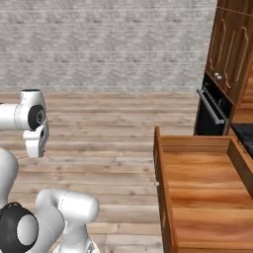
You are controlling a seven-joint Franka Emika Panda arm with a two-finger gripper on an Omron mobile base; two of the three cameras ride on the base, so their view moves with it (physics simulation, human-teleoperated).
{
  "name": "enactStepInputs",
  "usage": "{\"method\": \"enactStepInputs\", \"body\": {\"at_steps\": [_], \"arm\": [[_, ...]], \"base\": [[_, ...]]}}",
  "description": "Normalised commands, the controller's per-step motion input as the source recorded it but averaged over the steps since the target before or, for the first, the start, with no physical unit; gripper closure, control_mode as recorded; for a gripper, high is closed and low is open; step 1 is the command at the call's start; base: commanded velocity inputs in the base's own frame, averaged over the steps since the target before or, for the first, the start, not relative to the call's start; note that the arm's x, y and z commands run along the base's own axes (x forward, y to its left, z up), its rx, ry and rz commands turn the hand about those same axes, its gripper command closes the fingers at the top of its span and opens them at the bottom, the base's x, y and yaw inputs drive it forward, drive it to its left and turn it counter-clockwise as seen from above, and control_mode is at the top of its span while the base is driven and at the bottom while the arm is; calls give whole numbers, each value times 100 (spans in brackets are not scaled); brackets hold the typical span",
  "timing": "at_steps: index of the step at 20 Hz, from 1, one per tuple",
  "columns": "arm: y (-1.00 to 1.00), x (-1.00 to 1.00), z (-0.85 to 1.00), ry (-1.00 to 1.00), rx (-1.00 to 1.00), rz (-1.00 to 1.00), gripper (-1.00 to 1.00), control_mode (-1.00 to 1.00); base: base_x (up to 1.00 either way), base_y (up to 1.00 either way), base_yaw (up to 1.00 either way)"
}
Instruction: Take a straw from the drawer in front and place it inside the glass cup on the dining counter.
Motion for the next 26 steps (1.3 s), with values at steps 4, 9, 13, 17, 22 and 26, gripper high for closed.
{"method": "enactStepInputs", "body": {"at_steps": [4, 9, 13, 17, 22, 26], "arm": [[0, 0, 0, 0, 0, 0, 100, 100], [0, 0, 0, 0, 0, 0, 100, 100], [0, 0, 0, 0, 0, 0, 100, 100], [0, 0, 0, 0, 0, 0, 100, 100], [0, 0, 0, 0, 0, 0, 100, 100], [0, 0, 0, 0, 0, 0, 100, 100]], "base": [[100, 7, 19], [100, 10, 22], [100, 14, 22], [100, 18, 25], [98, 18, 35], [76, 19, 50]]}}
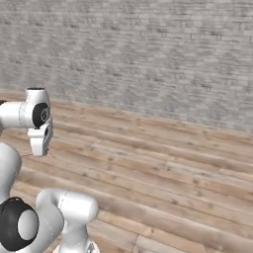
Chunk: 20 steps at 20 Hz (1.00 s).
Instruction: Take a straw from the drawer in front and place it inside the glass cup on the dining counter.
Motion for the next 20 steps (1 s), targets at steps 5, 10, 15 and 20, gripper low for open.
{"method": "enactStepInputs", "body": {"at_steps": [5, 10, 15, 20], "arm": [[0, 0, 0, 0, 0, 0, 100, 100], [0, 0, 0, 0, 0, 0, 100, 100], [0, 0, 0, 0, 0, 0, 100, 100], [0, 0, 0, 0, 0, 0, 100, 100]], "base": [[76, 18, 56], [78, 25, 56], [87, 15, 53], [96, 5, 53]]}}
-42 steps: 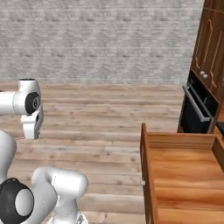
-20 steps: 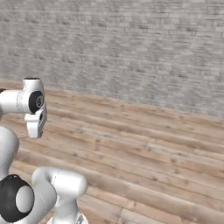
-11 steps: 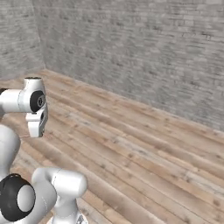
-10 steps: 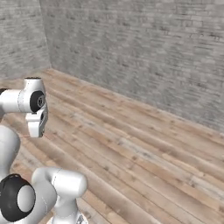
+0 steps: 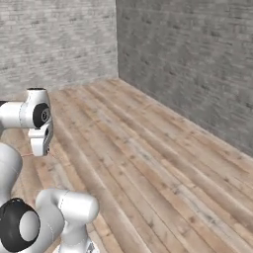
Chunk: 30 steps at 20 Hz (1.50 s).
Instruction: Take a straw from the drawer in front and place it inside the glass cup on the dining counter.
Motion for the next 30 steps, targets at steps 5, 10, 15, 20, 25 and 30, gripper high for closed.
{"method": "enactStepInputs", "body": {"at_steps": [5, 10, 15, 20, 25, 30], "arm": [[0, 0, 0, 0, 0, 0, 100, 100], [0, 0, 0, 0, 0, 0, 100, 100], [0, 0, 0, 0, 0, 0, 100, 100], [0, 0, 0, 0, 0, 0, 100, 100], [0, 0, 0, 0, 0, 0, 100, 100], [0, 0, 0, 0, 0, 0, 100, 100]], "base": [[100, 0, 54], [100, -1, 51], [100, -11, 43], [100, -21, 40], [100, -28, 42], [100, -35, 45]]}}
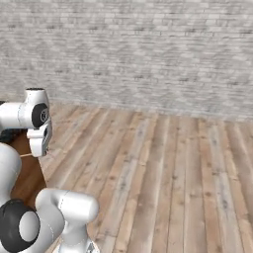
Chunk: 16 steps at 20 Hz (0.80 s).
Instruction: Take a straw from the drawer in front and place it inside the glass cup on the dining counter.
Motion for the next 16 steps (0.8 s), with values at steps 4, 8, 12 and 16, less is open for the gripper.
{"method": "enactStepInputs", "body": {"at_steps": [4, 8, 12, 16], "arm": [[0, 0, 0, 0, 0, 0, 100, 100], [0, 0, 0, 0, 0, 0, 100, 100], [0, 0, 0, 0, 0, 0, 100, 100], [0, 0, 0, 0, 0, 0, 100, 100]], "base": [[100, -39, 47], [100, -41, 48], [96, -43, 49], [86, -44, 50]]}}
